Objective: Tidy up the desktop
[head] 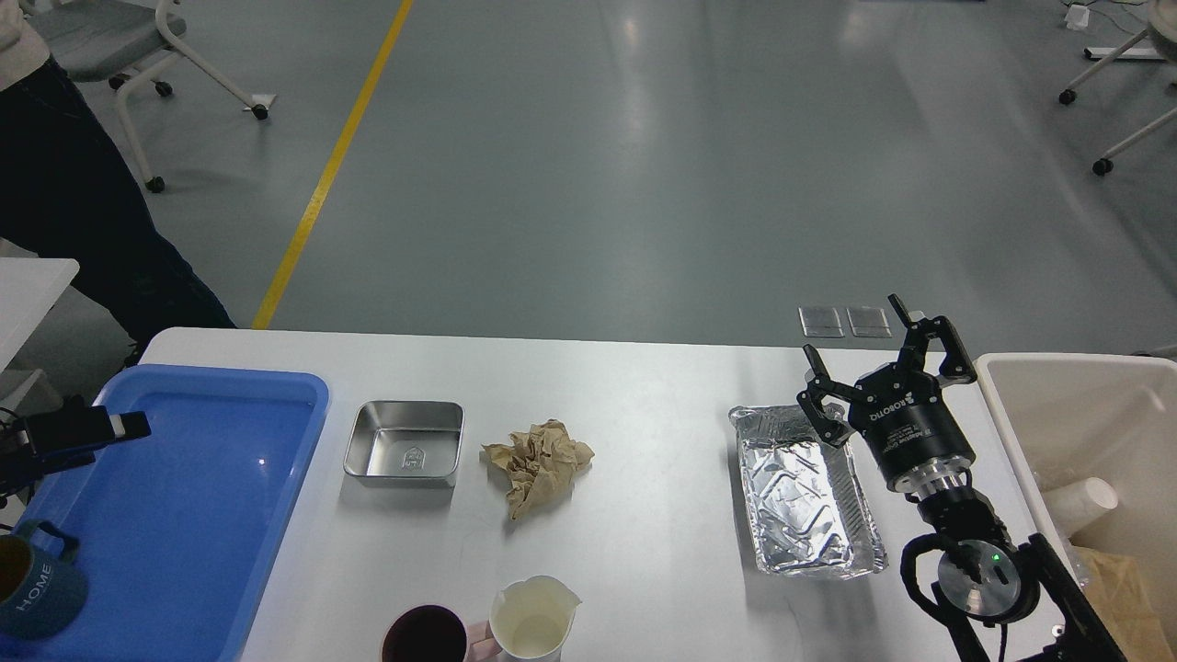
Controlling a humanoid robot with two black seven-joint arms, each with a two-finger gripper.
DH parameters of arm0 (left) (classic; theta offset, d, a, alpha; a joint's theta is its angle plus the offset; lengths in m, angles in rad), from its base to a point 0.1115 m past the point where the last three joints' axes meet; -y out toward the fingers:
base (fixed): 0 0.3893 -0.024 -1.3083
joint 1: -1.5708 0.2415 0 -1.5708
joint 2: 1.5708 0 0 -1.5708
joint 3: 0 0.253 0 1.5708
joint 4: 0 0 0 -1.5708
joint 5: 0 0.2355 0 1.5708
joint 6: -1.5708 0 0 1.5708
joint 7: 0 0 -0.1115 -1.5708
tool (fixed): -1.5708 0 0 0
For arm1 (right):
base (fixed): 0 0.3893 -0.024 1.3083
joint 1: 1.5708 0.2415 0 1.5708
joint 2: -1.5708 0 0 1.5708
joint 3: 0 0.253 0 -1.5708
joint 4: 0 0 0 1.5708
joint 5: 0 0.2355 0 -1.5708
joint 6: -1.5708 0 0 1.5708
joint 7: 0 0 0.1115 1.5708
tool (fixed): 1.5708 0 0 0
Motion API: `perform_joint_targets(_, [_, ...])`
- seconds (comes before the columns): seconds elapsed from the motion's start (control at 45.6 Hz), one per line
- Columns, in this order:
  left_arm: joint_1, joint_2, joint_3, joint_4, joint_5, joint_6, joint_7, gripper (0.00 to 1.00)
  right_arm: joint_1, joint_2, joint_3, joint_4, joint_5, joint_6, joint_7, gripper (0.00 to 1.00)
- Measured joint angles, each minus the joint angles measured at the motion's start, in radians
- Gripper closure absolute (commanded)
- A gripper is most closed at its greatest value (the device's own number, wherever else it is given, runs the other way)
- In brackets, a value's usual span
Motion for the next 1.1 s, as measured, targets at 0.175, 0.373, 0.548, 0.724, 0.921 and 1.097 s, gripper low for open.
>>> perform_joint_targets(0.175, [0.002, -0.134, 0.015, -0.011, 0.025, -0.042, 0.036, 0.23, 0.003, 0.003, -0.002, 0.0, -0.001, 0.0, 0.0, 0.0])
perform_joint_targets(0.373, [-0.015, -0.294, 0.044, -0.015, 0.166, -0.109, 0.074, 0.23, 0.002, 0.002, -0.003, 0.0, -0.006, 0.0, 0.0, 0.0])
perform_joint_targets(0.548, [-0.044, -0.409, 0.079, -0.016, 0.275, -0.155, 0.082, 0.23, 0.001, 0.004, -0.003, 0.0, -0.008, 0.0, 0.0, 0.0])
perform_joint_targets(0.724, [-0.119, -0.508, 0.191, -0.016, 0.362, -0.163, 0.084, 0.23, 0.001, 0.003, -0.003, 0.0, -0.007, 0.0, 0.0, 0.0])
perform_joint_targets(0.921, [-0.202, -0.636, 0.331, -0.014, 0.469, -0.154, 0.117, 0.23, 0.001, 0.001, -0.003, 0.0, -0.008, 0.0, 0.0, 0.0])
perform_joint_targets(1.097, [-0.214, -0.668, 0.373, -0.009, 0.509, -0.157, 0.157, 0.23, -0.001, -0.007, -0.002, 0.0, -0.008, 0.0, 0.0, 0.0])
